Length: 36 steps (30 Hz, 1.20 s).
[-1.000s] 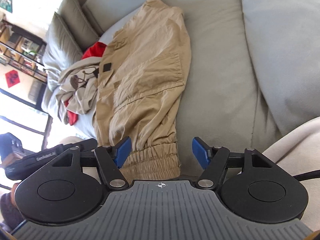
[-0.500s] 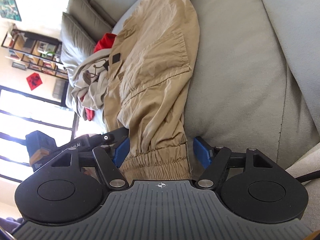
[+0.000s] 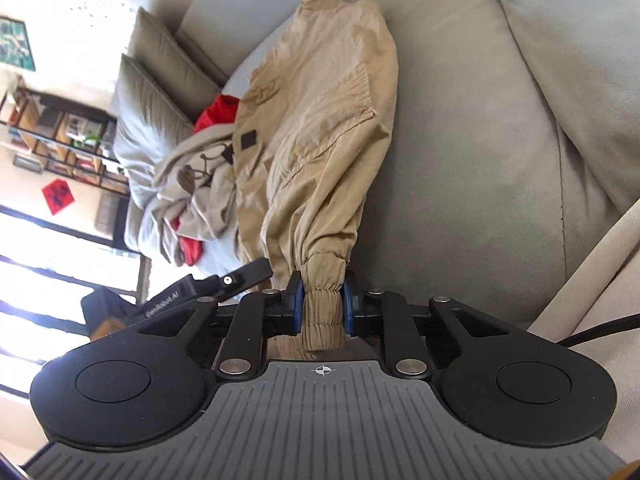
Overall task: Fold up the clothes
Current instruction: 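Grasp the stacked elastic cuffs with the right gripper, then grasp the cuffs with the left gripper while the right gripper holds them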
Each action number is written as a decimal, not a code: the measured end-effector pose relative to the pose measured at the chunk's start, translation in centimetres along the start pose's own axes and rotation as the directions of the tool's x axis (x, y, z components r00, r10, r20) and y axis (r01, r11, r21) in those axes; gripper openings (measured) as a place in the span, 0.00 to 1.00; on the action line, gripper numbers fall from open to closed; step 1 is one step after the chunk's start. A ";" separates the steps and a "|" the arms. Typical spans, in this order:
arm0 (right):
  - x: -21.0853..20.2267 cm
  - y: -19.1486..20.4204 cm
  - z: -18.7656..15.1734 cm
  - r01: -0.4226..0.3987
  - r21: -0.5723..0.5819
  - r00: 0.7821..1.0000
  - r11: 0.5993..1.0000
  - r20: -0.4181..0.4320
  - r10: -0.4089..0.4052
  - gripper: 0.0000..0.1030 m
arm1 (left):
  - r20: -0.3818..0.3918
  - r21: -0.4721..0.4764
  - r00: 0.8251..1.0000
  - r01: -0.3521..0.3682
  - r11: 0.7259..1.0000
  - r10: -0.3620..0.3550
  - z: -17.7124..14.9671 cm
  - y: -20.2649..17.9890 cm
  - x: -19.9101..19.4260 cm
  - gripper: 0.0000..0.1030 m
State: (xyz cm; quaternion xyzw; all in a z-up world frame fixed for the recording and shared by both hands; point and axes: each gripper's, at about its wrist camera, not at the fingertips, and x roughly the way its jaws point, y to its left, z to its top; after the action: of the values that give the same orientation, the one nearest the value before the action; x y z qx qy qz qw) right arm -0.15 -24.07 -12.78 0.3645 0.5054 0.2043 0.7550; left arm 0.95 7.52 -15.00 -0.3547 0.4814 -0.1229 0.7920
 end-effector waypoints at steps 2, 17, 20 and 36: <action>-0.5 0.2 0.2 -0.033 0.066 0.999 0.997 0.011 0.032 0.19 | -0.001 -0.061 0.999 0.049 0.997 -0.049 0.1 0.5 -0.4 0.73; -1.3 2.2 1.4 -0.244 0.318 0.969 0.916 0.110 0.220 0.18 | 0.051 -0.407 0.951 0.299 0.863 -0.305 -1.2 4.0 -1.4 0.86; -1.1 2.9 1.5 -0.259 0.317 0.965 0.912 0.114 0.235 0.18 | 0.016 -0.426 0.929 0.342 0.838 -0.371 -1.5 3.7 0.1 0.87; -2.2 -0.1 1.2 -0.187 0.341 0.982 0.921 0.096 0.164 0.19 | -0.036 -0.343 0.907 0.384 0.857 -0.420 0.3 1.6 0.0 0.25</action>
State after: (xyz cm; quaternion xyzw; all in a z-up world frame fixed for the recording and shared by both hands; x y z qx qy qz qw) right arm 0.01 -26.07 -11.22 0.5427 0.4737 0.1665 0.6734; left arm 0.98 8.80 -15.94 -0.5670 0.4529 -0.2229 0.6509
